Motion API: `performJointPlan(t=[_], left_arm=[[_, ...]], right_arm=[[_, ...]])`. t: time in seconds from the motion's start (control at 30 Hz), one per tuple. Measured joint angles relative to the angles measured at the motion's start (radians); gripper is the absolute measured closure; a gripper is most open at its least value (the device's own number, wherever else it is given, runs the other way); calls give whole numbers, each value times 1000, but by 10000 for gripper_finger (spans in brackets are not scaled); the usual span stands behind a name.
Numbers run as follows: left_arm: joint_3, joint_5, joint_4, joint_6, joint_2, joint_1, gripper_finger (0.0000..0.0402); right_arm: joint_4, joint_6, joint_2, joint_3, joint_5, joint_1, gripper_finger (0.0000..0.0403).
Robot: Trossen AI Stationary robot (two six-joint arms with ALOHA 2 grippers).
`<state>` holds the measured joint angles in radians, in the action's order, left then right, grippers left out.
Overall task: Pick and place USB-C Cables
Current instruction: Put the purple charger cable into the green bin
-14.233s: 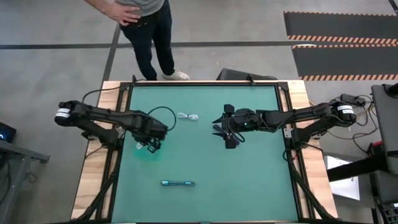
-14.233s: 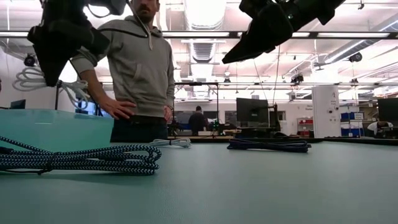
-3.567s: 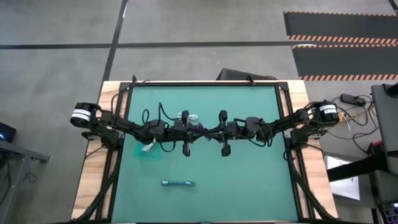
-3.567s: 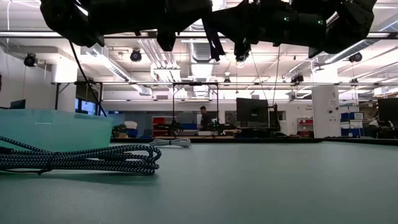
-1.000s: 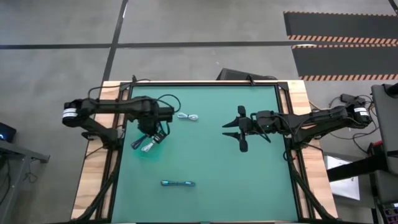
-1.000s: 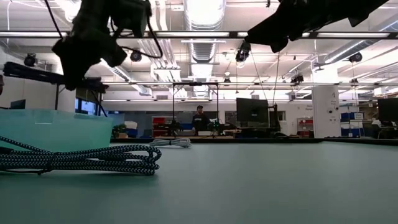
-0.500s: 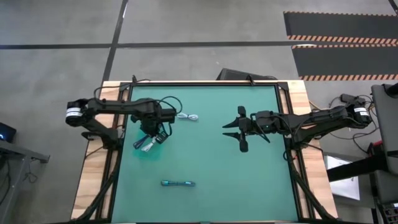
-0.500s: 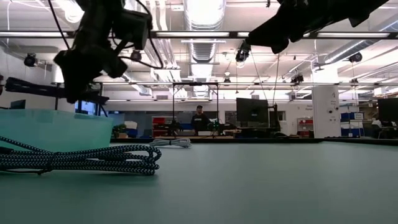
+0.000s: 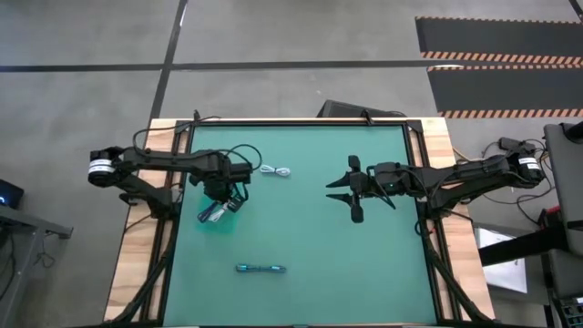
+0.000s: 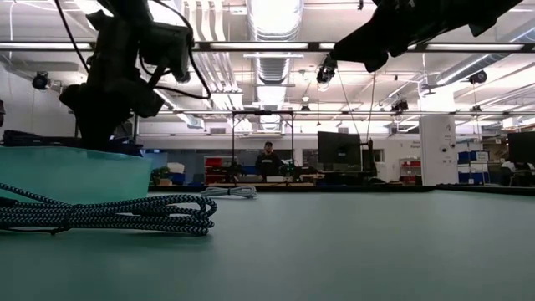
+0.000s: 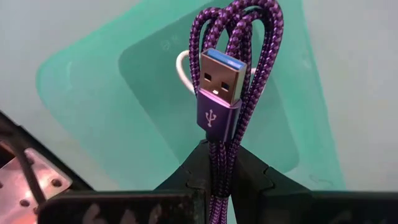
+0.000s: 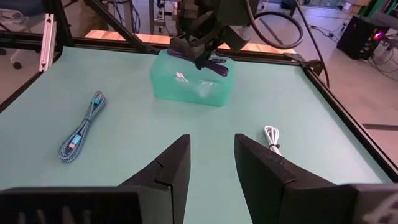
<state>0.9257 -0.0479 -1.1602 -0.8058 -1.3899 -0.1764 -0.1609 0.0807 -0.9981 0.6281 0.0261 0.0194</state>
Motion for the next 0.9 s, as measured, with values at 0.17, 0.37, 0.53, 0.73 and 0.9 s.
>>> performJointPlan(t=[0.17,0.37,0.53,0.73,0.9], left_arm=[[-1,2,9,0,-1,0,385],[-19,26,17,1,-1,0,385],[-50,27,28,1,-1,0,385],[-71,27,46,1,-1,1,380],[-71,27,70,1,-1,1,381]], right_arm=[[0,0,0,0,0,0,289],[0,0,0,0,0,0,289],[0,0,0,0,0,0,289],[0,0,0,0,0,0,289],[0,0,0,0,0,0,289]])
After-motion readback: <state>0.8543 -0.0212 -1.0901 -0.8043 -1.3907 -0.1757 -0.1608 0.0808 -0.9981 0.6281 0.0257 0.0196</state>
